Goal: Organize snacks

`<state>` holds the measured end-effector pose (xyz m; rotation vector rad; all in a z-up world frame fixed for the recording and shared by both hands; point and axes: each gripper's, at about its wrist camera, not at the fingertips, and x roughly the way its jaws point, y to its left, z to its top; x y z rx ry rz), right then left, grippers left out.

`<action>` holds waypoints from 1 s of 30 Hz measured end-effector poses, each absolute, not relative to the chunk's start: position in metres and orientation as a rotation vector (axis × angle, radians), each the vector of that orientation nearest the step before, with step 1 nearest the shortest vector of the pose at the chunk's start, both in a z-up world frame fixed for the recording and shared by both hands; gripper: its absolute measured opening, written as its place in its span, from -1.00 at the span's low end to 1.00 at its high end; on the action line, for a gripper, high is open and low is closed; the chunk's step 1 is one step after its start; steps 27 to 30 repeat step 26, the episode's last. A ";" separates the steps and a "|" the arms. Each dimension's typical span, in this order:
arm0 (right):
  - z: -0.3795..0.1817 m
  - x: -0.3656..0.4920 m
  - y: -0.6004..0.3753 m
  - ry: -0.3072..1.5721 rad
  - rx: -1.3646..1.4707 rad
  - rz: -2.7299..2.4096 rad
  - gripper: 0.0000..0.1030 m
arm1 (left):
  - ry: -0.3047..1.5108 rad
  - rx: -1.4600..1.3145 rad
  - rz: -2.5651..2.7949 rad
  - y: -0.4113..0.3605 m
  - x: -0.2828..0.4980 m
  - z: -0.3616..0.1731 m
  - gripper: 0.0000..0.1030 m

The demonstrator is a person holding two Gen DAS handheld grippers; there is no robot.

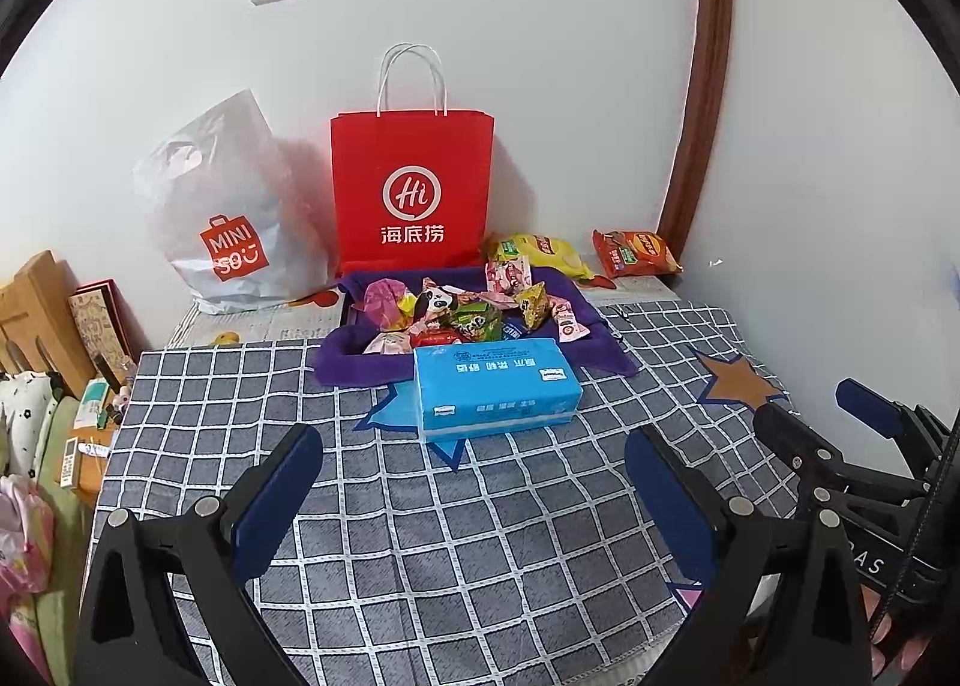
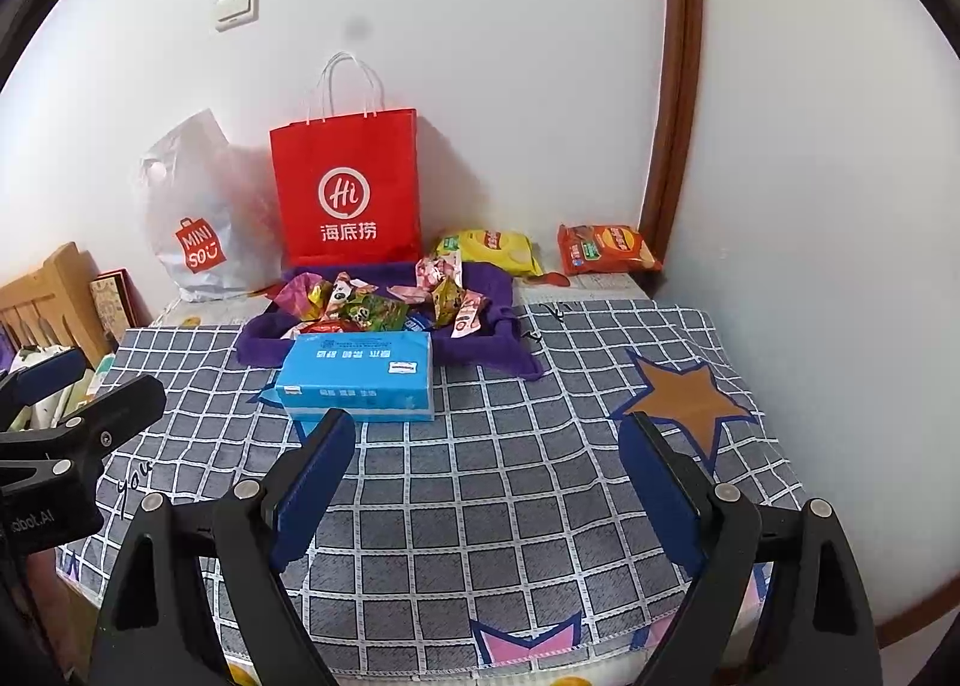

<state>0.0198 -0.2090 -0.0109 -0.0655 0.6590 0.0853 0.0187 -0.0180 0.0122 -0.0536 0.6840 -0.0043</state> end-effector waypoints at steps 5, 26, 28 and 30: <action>-0.010 0.019 -0.209 0.656 -0.065 0.089 0.73 | 0.682 -0.052 -0.002 -0.018 0.019 0.012 0.97; -0.009 0.018 -0.209 0.649 -0.063 0.098 0.72 | 0.678 -0.043 0.002 -0.020 0.017 0.013 0.97; -0.009 0.018 -0.209 0.649 -0.063 0.098 0.72 | 0.678 -0.043 0.002 -0.020 0.017 0.013 0.97; -0.009 0.018 -0.209 0.649 -0.063 0.098 0.72 | 0.678 -0.043 0.002 -0.020 0.017 0.013 0.97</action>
